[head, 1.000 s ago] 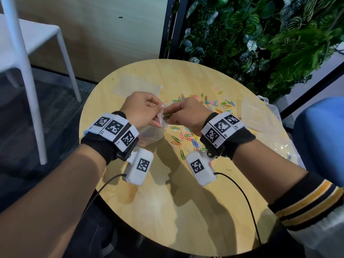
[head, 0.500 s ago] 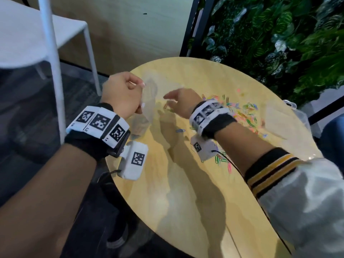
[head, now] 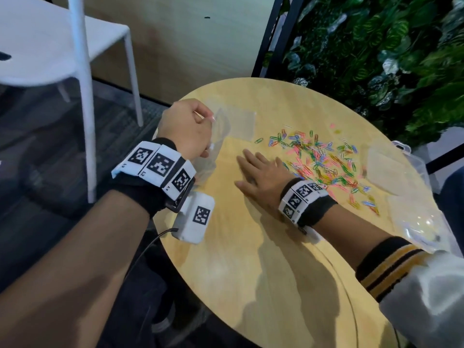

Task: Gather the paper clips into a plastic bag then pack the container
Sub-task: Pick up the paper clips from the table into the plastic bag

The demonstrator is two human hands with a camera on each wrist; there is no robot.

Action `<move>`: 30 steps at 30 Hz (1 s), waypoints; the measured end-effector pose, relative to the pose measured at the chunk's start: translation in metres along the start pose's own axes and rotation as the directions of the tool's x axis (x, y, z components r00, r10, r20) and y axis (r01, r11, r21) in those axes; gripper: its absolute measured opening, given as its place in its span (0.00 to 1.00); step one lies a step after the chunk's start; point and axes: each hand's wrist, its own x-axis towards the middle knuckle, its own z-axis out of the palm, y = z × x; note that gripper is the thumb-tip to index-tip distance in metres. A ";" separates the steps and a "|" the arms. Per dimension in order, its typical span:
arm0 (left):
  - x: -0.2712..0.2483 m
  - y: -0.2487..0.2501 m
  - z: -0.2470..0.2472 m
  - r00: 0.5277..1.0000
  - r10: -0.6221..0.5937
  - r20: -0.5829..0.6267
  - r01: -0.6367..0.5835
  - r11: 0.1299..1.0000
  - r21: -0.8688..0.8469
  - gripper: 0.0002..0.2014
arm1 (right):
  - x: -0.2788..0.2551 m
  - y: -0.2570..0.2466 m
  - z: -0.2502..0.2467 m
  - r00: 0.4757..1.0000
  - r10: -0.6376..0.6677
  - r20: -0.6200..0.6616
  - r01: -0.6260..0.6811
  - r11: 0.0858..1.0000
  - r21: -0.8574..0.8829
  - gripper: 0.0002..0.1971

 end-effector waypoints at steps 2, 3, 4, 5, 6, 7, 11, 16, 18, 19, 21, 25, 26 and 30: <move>-0.002 0.002 0.005 0.999 -0.004 0.039 0.004 1.000 0.003 0.06 | -0.023 0.009 0.008 0.999 0.016 0.031 -0.015 0.999 -0.046 0.34; -0.003 0.003 0.008 0.999 -0.003 0.053 0.003 1.000 0.012 0.05 | -0.034 0.014 0.011 0.999 0.019 0.036 -0.017 0.997 -0.073 0.32; -0.003 0.003 0.010 0.998 -0.001 0.065 0.000 1.000 0.025 0.05 | -0.042 0.018 0.013 0.999 0.021 0.043 -0.016 0.995 -0.100 0.30; -0.003 0.004 0.013 0.997 0.001 0.073 -0.004 0.999 0.036 0.05 | -0.051 0.021 0.015 0.998 0.022 0.056 -0.016 0.993 -0.115 0.30; -0.004 0.004 0.015 0.997 0.003 0.078 -0.007 0.999 0.044 0.06 | -0.058 0.024 0.016 0.997 0.020 0.077 -0.012 0.994 -0.112 0.33; -0.004 0.004 0.018 0.997 0.004 0.081 -0.009 0.999 0.051 0.06 | -0.064 0.027 0.016 0.995 0.013 0.095 -0.004 0.995 -0.096 0.36; -0.009 0.007 0.029 0.996 0.022 0.086 -0.030 0.995 0.096 0.06 | -0.078 0.035 0.014 0.999 -0.043 -0.018 0.042 0.997 -0.060 0.28; -0.018 0.010 0.044 0.991 0.026 0.132 -0.047 0.986 0.158 0.06 | -0.082 0.036 0.024 0.985 0.080 -0.156 -0.074 0.996 0.044 0.16; -0.021 0.010 0.052 0.986 0.036 0.164 -0.067 0.981 0.184 0.05 | -0.079 0.038 0.021 0.970 0.185 -0.161 -0.168 0.979 0.111 0.16; -0.022 0.009 0.056 0.982 0.041 0.185 -0.076 0.979 0.189 0.05 | -0.078 0.040 0.019 0.954 0.240 -0.177 -0.210 0.962 0.173 0.17; -0.024 0.008 0.065 0.971 0.046 0.233 -0.089 0.980 0.179 0.05 | -0.078 0.047 0.011 0.888 0.409 -0.209 -0.307 0.867 0.393 0.15; -0.027 0.010 0.078 0.938 0.051 0.343 -0.097 0.988 0.119 0.05 | -0.086 0.057 -0.013 0.765 0.644 0.021 -0.169 0.170 0.971 0.08; -0.027 0.012 0.081 0.927 0.048 0.373 -0.092 0.991 0.102 0.05 | -0.088 0.055 -0.022 0.780 0.616 0.111 -0.061 -0.102 0.993 0.08; -0.029 0.017 0.093 0.891 0.016 0.454 -0.031 0.999 0.025 0.05 | -0.088 0.048 -0.056 0.850 0.506 0.145 0.157 -0.507 0.847 0.12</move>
